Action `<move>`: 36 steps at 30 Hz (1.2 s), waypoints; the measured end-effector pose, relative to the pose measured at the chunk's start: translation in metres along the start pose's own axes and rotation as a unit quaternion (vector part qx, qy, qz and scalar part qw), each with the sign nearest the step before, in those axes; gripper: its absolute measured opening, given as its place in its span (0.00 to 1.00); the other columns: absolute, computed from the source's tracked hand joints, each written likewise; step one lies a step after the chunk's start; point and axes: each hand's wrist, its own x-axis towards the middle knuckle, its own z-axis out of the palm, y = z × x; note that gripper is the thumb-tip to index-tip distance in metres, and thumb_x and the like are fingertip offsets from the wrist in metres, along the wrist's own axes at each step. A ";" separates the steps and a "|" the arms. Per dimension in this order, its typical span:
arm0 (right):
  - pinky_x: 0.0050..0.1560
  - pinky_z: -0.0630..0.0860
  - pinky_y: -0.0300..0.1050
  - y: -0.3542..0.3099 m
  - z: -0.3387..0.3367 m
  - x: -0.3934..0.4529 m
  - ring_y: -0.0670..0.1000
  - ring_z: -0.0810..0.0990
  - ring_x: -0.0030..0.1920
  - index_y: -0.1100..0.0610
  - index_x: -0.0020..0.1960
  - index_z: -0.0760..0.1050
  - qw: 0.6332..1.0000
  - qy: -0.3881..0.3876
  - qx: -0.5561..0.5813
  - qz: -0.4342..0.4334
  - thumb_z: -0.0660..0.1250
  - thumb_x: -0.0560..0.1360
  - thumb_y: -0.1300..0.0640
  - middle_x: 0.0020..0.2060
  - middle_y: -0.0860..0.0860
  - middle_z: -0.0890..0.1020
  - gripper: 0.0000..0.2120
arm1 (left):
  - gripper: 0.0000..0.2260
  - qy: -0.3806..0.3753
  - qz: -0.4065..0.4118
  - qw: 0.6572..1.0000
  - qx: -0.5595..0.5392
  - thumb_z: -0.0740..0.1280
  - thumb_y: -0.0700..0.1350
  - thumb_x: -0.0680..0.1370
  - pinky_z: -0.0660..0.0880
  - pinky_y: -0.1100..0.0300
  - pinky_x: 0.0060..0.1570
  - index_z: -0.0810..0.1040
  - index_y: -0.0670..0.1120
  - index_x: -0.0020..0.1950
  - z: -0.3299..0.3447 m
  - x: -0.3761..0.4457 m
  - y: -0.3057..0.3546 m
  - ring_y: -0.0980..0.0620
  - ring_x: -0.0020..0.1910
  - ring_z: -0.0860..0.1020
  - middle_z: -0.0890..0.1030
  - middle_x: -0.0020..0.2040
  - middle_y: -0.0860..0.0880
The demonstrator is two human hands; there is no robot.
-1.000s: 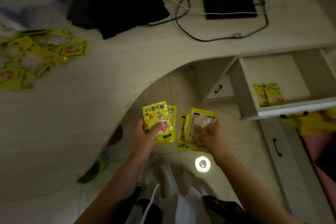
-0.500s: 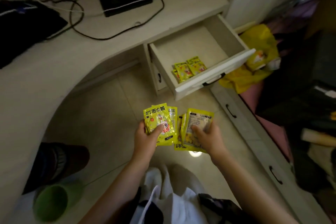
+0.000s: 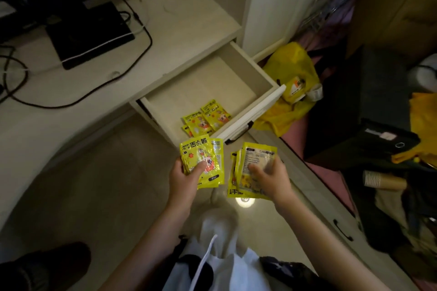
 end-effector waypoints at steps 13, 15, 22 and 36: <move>0.54 0.80 0.56 -0.090 -0.021 0.121 0.54 0.82 0.51 0.55 0.55 0.70 0.998 -0.026 -0.060 -0.017 0.69 0.74 0.61 0.53 0.55 0.82 0.13 | 0.10 0.028 -0.019 0.999 -0.014 0.71 0.42 0.74 0.76 0.67 0.34 0.76 0.48 0.53 0.058 0.093 0.055 0.54 0.43 0.82 0.83 0.47 0.51; 0.55 0.79 0.57 -0.102 -0.024 0.142 0.54 0.82 0.53 0.54 0.56 0.70 0.996 -0.037 -0.080 -0.020 0.70 0.73 0.60 0.53 0.54 0.82 0.14 | 0.10 0.047 -0.028 0.998 -0.016 0.72 0.43 0.74 0.77 0.61 0.38 0.76 0.48 0.52 0.070 0.104 0.060 0.53 0.44 0.82 0.83 0.48 0.49; 0.55 0.79 0.58 -0.142 -0.036 0.215 0.56 0.80 0.55 0.57 0.56 0.69 0.978 -0.101 -0.173 -0.053 0.70 0.73 0.59 0.54 0.55 0.81 0.15 | 0.19 0.143 -0.060 0.988 0.010 0.73 0.50 0.72 0.76 0.51 0.51 0.73 0.47 0.59 0.120 0.134 0.074 0.47 0.51 0.80 0.81 0.53 0.49; 0.43 0.80 0.45 -0.162 0.001 0.330 0.49 0.81 0.48 0.54 0.58 0.73 0.918 -0.201 -0.338 -0.059 0.71 0.72 0.57 0.49 0.49 0.82 0.15 | 0.34 0.179 -0.206 0.962 -0.011 0.74 0.55 0.70 0.71 0.51 0.61 0.65 0.43 0.70 0.171 0.209 0.060 0.44 0.62 0.74 0.75 0.66 0.46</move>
